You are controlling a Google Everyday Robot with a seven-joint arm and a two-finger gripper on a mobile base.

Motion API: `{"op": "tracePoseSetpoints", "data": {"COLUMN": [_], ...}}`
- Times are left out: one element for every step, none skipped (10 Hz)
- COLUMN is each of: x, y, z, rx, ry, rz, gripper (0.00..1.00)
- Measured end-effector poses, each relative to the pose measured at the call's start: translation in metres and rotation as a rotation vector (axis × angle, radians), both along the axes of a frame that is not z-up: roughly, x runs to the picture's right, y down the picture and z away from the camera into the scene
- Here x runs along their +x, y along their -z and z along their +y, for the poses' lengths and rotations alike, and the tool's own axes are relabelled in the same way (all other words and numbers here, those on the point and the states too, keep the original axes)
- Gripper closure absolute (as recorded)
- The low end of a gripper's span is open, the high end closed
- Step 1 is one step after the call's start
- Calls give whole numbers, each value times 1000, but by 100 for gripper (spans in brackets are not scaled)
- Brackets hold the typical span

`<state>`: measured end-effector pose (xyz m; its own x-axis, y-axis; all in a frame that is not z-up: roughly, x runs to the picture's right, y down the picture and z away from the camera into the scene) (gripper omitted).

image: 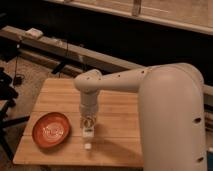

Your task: Place the bottle in the ceramic bowl

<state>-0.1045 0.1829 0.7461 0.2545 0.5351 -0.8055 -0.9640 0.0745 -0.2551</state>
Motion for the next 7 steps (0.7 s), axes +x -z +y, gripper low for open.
{"op": "tracePoseSetpoints", "data": {"x": [-21, -41, -65, -82, -106, -117, -124], "y": [9, 17, 25, 29, 34, 35, 35], "z": [-7, -11, -14, -14, -13, -12, -12], "rx": [7, 12, 19, 22, 27, 31, 35], "ry": [32, 63, 103, 131, 176, 203, 225], "rz": [-45, -87, -140, -177, -237, -270, -299], "gripper": [100, 100, 100, 100, 100, 100, 100]}}
